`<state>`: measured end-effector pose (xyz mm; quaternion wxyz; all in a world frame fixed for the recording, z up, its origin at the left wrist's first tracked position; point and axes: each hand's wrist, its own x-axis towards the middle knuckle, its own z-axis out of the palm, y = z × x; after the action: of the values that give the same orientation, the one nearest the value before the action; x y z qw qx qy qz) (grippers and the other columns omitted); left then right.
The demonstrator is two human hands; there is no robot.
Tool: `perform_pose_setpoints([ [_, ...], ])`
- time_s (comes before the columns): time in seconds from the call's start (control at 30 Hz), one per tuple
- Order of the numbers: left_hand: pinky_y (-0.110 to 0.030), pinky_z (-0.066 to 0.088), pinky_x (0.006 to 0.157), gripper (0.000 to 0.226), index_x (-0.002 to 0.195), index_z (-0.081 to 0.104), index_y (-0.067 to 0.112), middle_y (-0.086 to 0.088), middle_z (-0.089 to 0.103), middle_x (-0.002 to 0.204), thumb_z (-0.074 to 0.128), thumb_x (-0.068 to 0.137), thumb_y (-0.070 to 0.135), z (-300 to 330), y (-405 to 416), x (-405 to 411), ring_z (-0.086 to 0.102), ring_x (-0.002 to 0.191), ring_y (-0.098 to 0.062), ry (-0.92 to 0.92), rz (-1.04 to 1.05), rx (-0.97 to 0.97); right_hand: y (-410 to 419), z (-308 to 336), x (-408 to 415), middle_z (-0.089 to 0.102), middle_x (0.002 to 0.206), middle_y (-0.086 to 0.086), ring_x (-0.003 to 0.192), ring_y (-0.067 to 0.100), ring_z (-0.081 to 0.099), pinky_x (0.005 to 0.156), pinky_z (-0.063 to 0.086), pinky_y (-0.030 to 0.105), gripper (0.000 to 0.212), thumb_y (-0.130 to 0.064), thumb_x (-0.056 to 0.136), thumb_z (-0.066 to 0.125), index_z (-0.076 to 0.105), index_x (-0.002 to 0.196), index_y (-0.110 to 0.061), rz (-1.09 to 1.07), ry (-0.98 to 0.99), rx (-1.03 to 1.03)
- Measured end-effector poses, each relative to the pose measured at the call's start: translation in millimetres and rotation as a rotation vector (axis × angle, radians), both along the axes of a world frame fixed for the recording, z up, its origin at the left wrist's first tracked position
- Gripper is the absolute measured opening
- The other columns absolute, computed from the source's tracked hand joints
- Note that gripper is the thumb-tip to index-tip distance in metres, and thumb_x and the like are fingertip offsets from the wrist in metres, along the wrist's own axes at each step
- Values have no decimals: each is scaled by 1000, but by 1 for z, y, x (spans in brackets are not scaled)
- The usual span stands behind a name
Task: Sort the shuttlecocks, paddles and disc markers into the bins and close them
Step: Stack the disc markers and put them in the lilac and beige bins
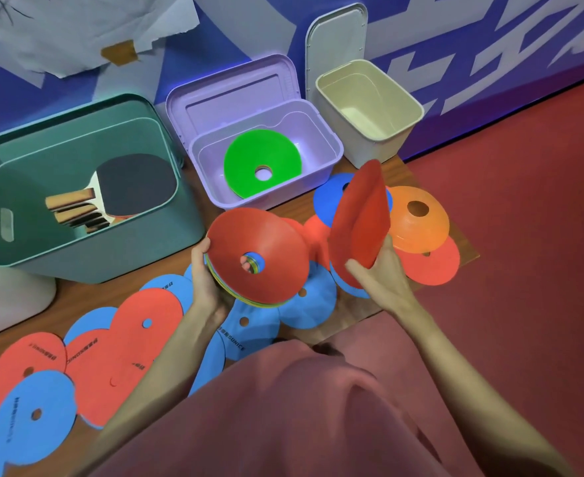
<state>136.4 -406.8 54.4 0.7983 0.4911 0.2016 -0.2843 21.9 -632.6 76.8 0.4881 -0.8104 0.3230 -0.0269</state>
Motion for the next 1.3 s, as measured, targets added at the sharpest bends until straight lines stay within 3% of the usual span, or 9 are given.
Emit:
perform_pose_setpoints([
  [0.13,-40,49,94,52,127,60,16,-8,67,118,39,92,47,1,-5,3,63,106,-25,-17,-26,-14,6,12,7,51,98,-18,83,-10,54,67,39,2,67,-21,62,58,37,125,-13,-86,-238,151],
  [0.23,-38,49,88,45,108,71,19,-5,71,109,39,93,47,0,-13,1,67,99,-22,-18,-56,-37,6,12,15,53,85,-15,63,-8,54,52,40,7,54,-18,66,57,41,117,-17,-72,-222,324],
  [0.33,-39,48,93,43,105,72,19,-7,70,112,40,93,45,2,-26,0,65,103,-23,-11,-78,-48,4,14,23,48,53,-15,42,5,39,38,30,15,12,-12,82,62,53,87,-18,27,-116,466],
  [0.43,-37,50,92,43,111,70,19,-7,69,115,39,93,44,5,-38,0,64,106,-23,-27,-103,-56,1,8,28,41,39,-6,33,6,22,37,17,16,32,-13,99,46,42,68,-9,148,-22,524],
  [0.63,-47,42,104,54,129,58,11,-15,60,130,43,91,47,9,-49,5,58,118,-31,-41,-107,-61,-9,-3,38,38,37,-6,33,5,25,35,19,16,25,-17,96,53,47,72,-13,237,100,428],
  [0.8,-50,40,106,57,128,60,15,-13,62,128,44,88,51,8,-54,7,56,120,-32,4,-71,-54,-12,-9,46,50,47,-8,36,1,44,45,38,17,25,-11,91,60,49,70,-18,316,112,284],
  [1.07,-52,39,106,61,126,62,14,-14,61,128,44,86,56,4,-66,7,56,120,-33,9,-59,-27,-21,-21,58,52,38,-10,38,4,49,53,42,23,31,-23,84,71,48,63,-22,439,135,126],
  [1.2,-50,41,105,58,117,68,20,-10,65,123,42,84,60,4,-70,10,59,117,-31,6,-26,-6,-31,-39,68,52,60,-6,56,13,51,53,40,33,37,-49,81,68,52,75,-16,300,79,-140],
  [1.3,-39,55,83,50,101,72,25,-2,72,106,34,91,57,9,-65,11,68,96,-22,-20,-22,1,-56,-57,84,62,97,10,83,34,62,66,46,39,37,-42,92,54,50,108,-8,191,122,-352],
])
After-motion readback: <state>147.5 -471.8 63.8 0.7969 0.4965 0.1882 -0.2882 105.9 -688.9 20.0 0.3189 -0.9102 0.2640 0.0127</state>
